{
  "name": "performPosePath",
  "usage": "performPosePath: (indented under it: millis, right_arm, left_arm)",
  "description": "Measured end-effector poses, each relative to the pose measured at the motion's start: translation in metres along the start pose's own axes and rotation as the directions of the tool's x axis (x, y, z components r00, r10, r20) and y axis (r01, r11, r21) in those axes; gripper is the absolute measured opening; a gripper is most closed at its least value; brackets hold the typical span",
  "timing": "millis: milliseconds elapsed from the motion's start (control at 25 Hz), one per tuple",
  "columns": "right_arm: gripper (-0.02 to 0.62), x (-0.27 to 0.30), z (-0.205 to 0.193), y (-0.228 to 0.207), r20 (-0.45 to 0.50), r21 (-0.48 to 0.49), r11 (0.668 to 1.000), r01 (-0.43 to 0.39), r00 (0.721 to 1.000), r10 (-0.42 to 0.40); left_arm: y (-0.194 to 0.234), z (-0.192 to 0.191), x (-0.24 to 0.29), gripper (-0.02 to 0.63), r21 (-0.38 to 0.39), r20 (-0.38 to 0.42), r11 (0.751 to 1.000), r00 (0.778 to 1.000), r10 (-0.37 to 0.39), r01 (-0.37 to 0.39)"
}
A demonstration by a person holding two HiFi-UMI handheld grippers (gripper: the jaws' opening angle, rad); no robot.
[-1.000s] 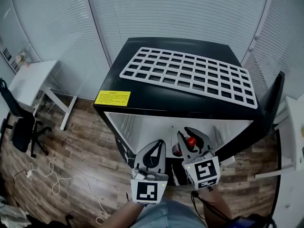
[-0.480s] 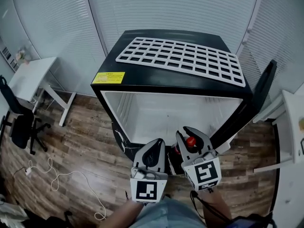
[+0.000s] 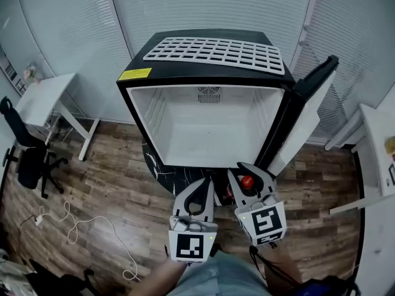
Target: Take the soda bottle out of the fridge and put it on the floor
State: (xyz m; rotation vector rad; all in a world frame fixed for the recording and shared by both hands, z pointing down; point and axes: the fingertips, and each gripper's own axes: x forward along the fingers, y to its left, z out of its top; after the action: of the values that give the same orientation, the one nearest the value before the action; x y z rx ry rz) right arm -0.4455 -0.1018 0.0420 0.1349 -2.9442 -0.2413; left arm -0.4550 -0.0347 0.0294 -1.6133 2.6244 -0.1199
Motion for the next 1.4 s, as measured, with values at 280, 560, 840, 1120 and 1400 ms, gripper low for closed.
performPosePath:
  millis: [280, 560, 840, 1120, 1400]
  right_arm:
    - [0.095, -0.070, -0.008, 0.012, -0.013, 0.007, 1.000, 0.027, 1.000, -0.026]
    - [0.095, -0.119, -0.006, 0.024, -0.010, 0.007, 0.996, 0.093, 0.996, -0.093]
    - [0.095, -0.157, -0.004, 0.040, -0.012, 0.023, 0.979, 0.205, 0.979, -0.205]
    - [0.095, -0.197, -0.010, 0.078, -0.057, 0.040, 0.958, 0.285, 0.957, -0.283]
    - [0.094, -0.251, -0.021, 0.096, -0.087, 0.063, 0.908, 0.414, 0.909, -0.408]
  left_arm:
    - [-0.044, 0.010, -0.047, 0.018, 0.015, -0.020, 1.000, 1.000, -0.022, 0.022]
    - [-0.069, 0.024, -0.077, 0.017, 0.004, 0.015, 0.997, 0.997, -0.071, 0.071]
    - [-0.077, 0.028, -0.108, 0.017, 0.009, 0.022, 0.989, 0.989, -0.145, 0.145]
    - [-0.083, 0.031, -0.150, 0.017, 0.009, 0.042, 0.973, 0.972, -0.230, 0.230]
    - [-0.124, 0.022, -0.176, 0.017, -0.036, 0.042, 0.926, 0.927, -0.374, 0.375]
